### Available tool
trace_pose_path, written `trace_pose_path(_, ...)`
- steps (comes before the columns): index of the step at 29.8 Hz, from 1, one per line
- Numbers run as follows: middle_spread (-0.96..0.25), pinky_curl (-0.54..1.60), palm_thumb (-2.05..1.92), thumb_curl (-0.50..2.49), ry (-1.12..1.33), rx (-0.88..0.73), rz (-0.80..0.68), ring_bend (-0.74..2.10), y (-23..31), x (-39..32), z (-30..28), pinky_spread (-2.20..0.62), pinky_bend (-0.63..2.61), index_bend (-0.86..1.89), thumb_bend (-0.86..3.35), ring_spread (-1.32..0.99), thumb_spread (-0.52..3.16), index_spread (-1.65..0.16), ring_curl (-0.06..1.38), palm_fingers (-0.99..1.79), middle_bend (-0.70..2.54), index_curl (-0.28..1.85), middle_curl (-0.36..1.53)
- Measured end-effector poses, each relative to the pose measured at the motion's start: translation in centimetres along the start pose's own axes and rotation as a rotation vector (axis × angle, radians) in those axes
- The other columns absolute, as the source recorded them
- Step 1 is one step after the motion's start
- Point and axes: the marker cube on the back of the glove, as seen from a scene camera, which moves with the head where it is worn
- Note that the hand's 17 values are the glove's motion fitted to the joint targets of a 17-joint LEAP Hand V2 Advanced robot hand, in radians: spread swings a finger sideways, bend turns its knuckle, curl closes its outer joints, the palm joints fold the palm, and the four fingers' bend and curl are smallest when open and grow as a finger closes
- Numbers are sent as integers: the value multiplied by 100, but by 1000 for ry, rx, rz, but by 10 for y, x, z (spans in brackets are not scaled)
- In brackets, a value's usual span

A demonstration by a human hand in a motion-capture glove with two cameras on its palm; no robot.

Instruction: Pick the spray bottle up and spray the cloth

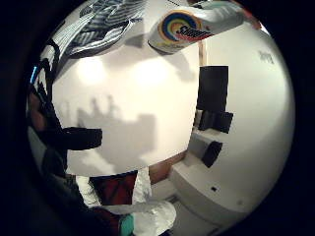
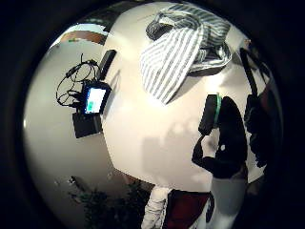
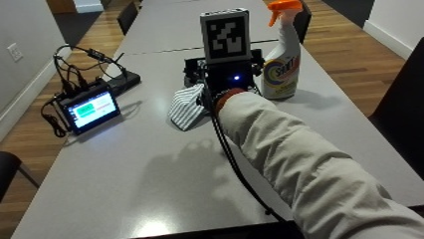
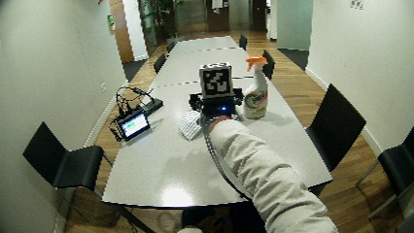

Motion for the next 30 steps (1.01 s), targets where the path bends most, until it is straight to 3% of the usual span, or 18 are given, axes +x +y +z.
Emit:
trace_pose_path(7, -7, 27, 62, 18, 8, 14, 3, 70, -1, 1, -3, -17, 81, 26, 47, -12, 76, -11, 26, 143, 53, 19, 23)
trace_pose_path(15, -8, 36, 64, 25, -83, -13, -12, 76, 13, 5, 0, -20, 86, 28, 49, -14, 104, -14, 36, 132, 60, 29, 32)
trace_pose_path(20, -9, 35, 65, 28, -303, 229, -31, 76, 27, 31, -8, -20, 68, 23, 46, -13, 109, -16, 39, 109, 63, 32, 36)
trace_pose_path(25, -8, 35, 73, 32, -874, 609, -76, 66, 44, 116, -10, -16, 56, 18, 42, -11, 101, -18, 39, 88, 58, 34, 38)
trace_pose_path(30, -9, 32, 81, 36, -1092, 704, -1, 54, 23, 181, 1, -10, 39, 24, 39, -11, 96, -20, 37, 68, 54, 38, 39)
